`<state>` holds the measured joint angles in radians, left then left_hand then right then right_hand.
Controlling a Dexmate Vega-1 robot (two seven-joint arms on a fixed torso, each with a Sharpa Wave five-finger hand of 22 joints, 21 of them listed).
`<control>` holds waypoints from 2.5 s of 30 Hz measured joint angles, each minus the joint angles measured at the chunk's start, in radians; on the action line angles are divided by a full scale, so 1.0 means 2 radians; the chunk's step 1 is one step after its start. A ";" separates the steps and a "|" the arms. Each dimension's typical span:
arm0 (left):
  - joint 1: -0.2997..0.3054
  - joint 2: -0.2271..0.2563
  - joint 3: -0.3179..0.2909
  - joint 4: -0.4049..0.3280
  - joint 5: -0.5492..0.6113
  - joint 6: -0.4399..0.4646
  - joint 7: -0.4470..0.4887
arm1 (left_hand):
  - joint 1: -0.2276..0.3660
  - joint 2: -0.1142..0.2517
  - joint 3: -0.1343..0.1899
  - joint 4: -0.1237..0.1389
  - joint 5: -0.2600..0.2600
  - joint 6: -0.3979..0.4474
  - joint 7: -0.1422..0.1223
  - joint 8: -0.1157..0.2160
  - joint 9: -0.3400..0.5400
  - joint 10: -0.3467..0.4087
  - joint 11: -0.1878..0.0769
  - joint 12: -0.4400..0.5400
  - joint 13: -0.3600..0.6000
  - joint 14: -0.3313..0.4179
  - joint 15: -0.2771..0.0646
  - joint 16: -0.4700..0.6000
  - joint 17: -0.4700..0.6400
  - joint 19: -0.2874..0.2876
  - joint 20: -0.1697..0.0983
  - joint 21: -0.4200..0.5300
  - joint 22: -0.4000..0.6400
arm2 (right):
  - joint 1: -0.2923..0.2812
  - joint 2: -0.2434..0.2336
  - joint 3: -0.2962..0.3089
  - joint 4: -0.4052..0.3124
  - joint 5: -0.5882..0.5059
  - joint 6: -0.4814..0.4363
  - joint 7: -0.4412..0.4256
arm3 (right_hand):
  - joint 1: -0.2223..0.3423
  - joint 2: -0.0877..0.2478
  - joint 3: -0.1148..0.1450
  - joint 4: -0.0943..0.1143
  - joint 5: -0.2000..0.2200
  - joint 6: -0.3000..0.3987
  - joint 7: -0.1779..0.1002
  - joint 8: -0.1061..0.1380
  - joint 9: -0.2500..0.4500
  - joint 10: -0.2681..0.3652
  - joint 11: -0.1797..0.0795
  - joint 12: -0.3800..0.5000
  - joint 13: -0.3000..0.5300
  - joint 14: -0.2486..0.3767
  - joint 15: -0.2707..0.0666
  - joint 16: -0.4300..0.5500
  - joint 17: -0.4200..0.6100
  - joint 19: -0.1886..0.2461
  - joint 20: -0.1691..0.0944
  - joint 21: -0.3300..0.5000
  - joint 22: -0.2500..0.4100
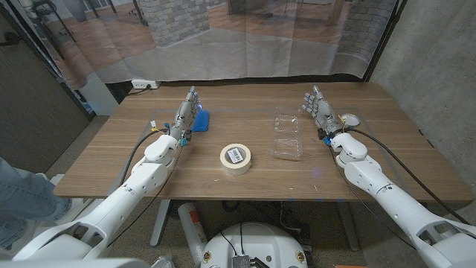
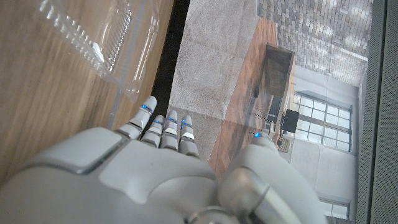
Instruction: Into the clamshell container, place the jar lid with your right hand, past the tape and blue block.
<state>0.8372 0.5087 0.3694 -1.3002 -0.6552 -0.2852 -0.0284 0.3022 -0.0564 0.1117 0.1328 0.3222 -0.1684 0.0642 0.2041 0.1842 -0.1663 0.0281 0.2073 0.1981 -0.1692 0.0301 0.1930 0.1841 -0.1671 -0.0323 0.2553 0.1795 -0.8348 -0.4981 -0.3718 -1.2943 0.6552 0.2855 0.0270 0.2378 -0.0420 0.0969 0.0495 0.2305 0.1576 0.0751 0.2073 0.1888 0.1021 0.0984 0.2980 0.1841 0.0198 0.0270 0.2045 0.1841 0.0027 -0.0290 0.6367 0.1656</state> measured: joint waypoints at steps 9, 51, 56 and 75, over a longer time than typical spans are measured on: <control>-0.002 -0.001 0.000 -0.003 0.000 0.007 0.006 | 0.002 0.002 0.000 0.000 0.000 0.000 0.000 0.000 0.000 0.000 0.000 0.000 -0.001 0.000 0.000 0.000 0.000 0.000 0.000 0.000 0.000 | 0.007 0.009 -0.002 0.014 0.005 -0.002 0.002 | 0.003 0.003 0.000 0.000 0.000 0.000 0.000 0.000 0.000 0.005 0.001 0.000 -0.001 0.003 0.003 0.000 -0.001 0.003 -0.003 0.000 0.000; -0.004 -0.006 0.012 -0.025 0.025 0.025 0.041 | 0.013 0.013 -0.001 -0.004 0.006 -0.001 0.011 0.000 0.000 -0.002 0.005 0.006 -0.006 -0.001 0.007 0.004 -0.001 0.000 0.000 -0.002 0.000 | 0.017 -0.006 0.005 0.022 -0.018 0.012 -0.012 | 0.027 0.015 0.012 -0.012 0.000 0.012 -0.009 0.000 0.000 0.019 -0.008 -0.004 -0.001 0.016 -0.008 0.000 -0.001 0.016 -0.003 -0.016 0.000; -0.004 -0.003 0.012 -0.027 0.026 0.025 0.041 | 0.013 0.013 -0.002 -0.005 0.007 0.003 0.006 0.000 0.000 -0.004 0.001 0.006 -0.006 -0.001 0.001 0.004 -0.001 0.000 0.000 -0.002 0.000 | 0.015 -0.009 0.006 0.019 -0.024 0.015 -0.018 | 0.030 0.018 0.012 -0.016 0.000 0.014 -0.007 0.000 -0.001 0.019 -0.008 -0.004 -0.001 0.018 -0.007 0.000 -0.001 0.020 -0.003 -0.016 0.000; 0.004 0.008 0.008 -0.035 0.025 0.016 0.029 | 0.017 0.017 -0.004 -0.007 0.007 0.015 0.005 0.000 0.000 0.012 -0.004 0.008 -0.006 -0.001 0.001 0.004 -0.001 0.000 0.000 -0.002 0.000 | 0.004 -0.021 0.009 -0.009 -0.054 0.021 -0.054 | 0.035 0.017 0.014 -0.018 -0.003 0.018 -0.011 0.000 0.000 0.027 -0.011 -0.007 -0.001 0.020 -0.009 0.000 -0.001 0.020 -0.003 -0.023 0.000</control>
<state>0.8446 0.5251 0.3853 -1.3709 -0.6051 -0.2524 0.0300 0.3364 -0.0221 0.1032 0.1186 0.3369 -0.1389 0.0749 0.2040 0.1837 -0.1416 0.0197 0.2227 0.1860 -0.1708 0.0318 0.2007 0.1816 -0.1668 -0.0321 0.2512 0.1793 -0.8262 -0.5410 -0.3546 -1.3124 0.5468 0.3272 -0.0813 0.3087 -0.0075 0.1244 0.0135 0.2254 0.1932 0.0534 0.2069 0.1886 0.1557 0.0770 0.2844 0.1816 0.0592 0.0088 0.2045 0.1816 0.0421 -0.0357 0.5911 0.1652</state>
